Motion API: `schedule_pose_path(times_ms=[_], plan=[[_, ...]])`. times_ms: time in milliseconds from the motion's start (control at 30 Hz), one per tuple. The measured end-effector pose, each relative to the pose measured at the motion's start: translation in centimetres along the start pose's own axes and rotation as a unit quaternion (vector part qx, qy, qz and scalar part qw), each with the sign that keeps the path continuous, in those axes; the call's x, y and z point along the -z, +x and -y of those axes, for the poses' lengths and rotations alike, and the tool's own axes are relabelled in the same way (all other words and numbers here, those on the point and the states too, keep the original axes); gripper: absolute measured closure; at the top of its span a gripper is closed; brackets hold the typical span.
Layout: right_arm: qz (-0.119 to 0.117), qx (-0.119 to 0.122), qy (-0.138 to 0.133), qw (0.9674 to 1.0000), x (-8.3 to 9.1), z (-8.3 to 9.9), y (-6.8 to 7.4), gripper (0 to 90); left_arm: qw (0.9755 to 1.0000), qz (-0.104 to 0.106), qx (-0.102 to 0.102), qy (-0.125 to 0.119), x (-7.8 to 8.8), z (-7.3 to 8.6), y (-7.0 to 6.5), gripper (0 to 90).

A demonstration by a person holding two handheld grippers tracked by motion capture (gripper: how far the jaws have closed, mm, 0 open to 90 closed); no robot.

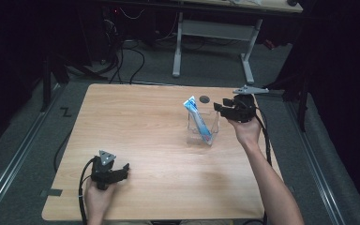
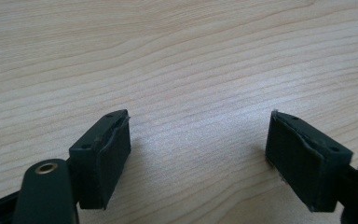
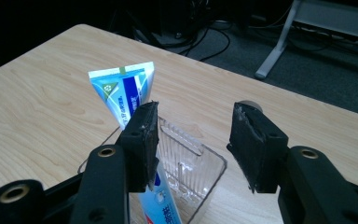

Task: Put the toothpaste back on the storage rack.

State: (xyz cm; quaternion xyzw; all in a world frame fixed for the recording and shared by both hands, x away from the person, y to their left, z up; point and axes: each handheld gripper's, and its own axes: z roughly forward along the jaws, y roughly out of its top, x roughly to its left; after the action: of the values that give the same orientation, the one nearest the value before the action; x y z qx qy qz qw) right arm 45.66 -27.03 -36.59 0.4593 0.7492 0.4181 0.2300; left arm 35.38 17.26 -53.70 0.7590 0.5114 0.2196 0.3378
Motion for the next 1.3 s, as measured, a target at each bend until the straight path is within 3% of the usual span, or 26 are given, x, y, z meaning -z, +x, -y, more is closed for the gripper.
schedule_pose_path(times_ms=[200,400,700,967,1200,1300], plan=[[0.000,-0.011,-0.017,0.9998,1.2,0.3,-0.7,53.1,1.0000,0.000,0.000,0.000,0.0,0.0,0.0,22.4],[0.001,-0.030,-0.016,0.9994,2.3,1.4,-2.0,55.8,1.0000,0.000,0.000,0.000,0.0,0.0,0.0,22.4],[0.010,-0.027,-0.025,0.9993,3.7,1.8,-2.7,56.7,1.0000,0.000,0.001,0.000,0.0,0.0,0.0,22.5],[0.017,-0.043,-0.025,0.9986,4.5,2.9,-3.7,56.2,1.0000,0.000,0.002,0.000,0.0,0.0,0.0,22.5],[0.024,-0.025,-0.019,0.9992,5.7,3.0,-3.6,55.1,1.0000,0.000,0.002,0.000,0.0,0.0,0.0,22.6],[0.027,-0.029,-0.023,0.9990,6.0,3.3,-3.7,55.0,1.0000,0.000,0.002,0.000,0.0,0.0,0.0,22.6]])
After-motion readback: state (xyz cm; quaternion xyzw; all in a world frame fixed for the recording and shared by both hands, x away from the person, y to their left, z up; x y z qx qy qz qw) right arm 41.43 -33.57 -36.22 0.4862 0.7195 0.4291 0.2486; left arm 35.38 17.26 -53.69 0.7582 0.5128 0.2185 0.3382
